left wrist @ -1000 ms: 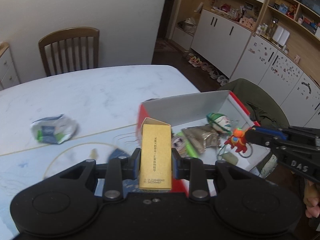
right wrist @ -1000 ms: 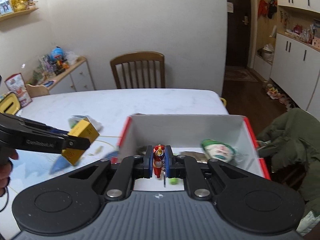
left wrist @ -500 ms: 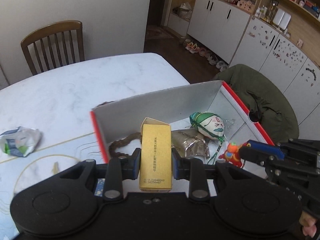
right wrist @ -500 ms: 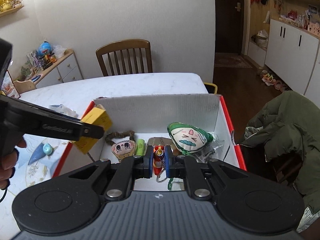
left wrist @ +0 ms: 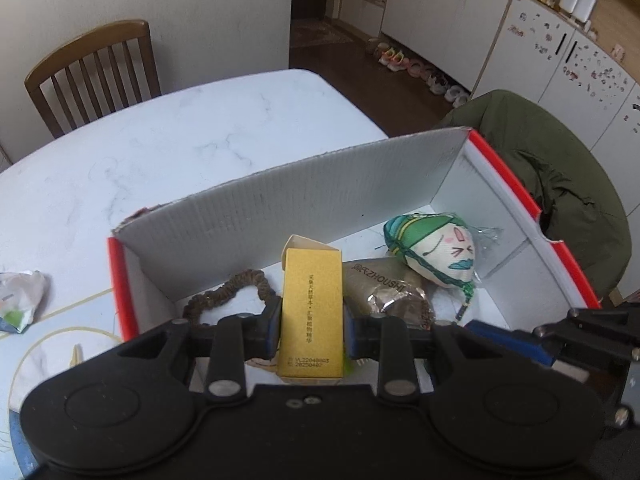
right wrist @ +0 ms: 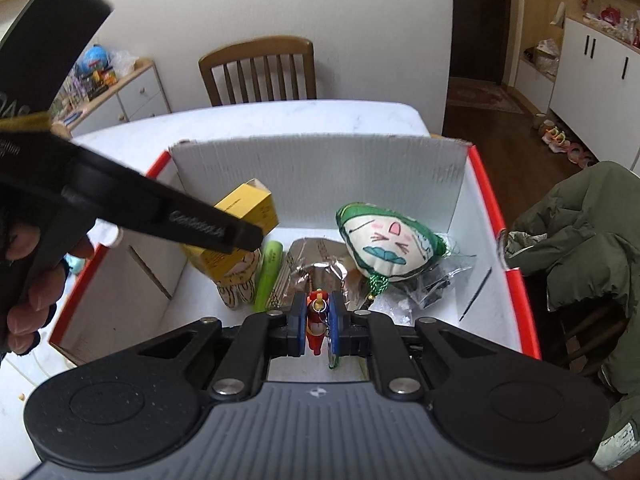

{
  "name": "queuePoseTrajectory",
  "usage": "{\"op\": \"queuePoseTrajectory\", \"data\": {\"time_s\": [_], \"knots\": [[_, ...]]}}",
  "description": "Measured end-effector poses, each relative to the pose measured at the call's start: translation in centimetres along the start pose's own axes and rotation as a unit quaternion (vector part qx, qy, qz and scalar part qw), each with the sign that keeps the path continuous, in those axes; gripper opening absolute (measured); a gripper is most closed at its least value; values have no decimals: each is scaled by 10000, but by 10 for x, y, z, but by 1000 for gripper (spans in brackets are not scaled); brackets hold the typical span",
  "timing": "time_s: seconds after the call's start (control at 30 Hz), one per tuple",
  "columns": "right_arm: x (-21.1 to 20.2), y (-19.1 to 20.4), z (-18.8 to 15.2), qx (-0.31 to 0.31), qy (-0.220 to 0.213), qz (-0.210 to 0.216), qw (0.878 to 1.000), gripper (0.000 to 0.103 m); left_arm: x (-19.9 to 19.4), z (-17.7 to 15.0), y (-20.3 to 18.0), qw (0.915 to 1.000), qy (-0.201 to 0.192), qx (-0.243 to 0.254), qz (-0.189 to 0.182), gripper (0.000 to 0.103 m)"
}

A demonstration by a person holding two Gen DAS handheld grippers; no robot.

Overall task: Organize objects
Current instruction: 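Lower the yellow box and keychain into the shoebox and open both tools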

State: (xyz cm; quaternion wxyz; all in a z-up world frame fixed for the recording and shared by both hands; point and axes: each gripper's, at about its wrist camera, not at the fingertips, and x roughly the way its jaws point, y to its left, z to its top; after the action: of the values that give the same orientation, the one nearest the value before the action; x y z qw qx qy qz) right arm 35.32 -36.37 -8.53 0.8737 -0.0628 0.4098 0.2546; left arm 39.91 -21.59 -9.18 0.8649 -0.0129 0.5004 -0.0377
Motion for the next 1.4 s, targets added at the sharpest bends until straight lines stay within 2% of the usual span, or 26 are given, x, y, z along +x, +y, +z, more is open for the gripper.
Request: {"op": "queuePoseTrajectory", "data": {"time_s": [0.33, 0.93, 1.1, 1.2, 1.27, 1.4], "knots": [[22, -2, -2, -246, 336, -11, 9991, 11, 21, 9, -9, 9996, 155, 120, 200, 28], [24, -17, 2, -202, 486, 45, 9986, 11, 40, 9, -12, 9992, 358, 75, 153, 30], [23, -19, 1, -208, 533, 101, 9983, 11, 36, 8, -10, 9994, 299, -6, 150, 36], [22, -23, 1, -109, 568, 131, 9982, 12, 30, 7, -9, 9997, 196, 0, 118, 46], [21, -24, 1, -84, 591, 111, 9982, 14, 27, 6, -10, 9998, 133, 42, 131, 52], [16, -25, 0, -124, 582, 112, 9982, 20, 21, 5, -8, 10000, 57, -31, 61, 56]]}}
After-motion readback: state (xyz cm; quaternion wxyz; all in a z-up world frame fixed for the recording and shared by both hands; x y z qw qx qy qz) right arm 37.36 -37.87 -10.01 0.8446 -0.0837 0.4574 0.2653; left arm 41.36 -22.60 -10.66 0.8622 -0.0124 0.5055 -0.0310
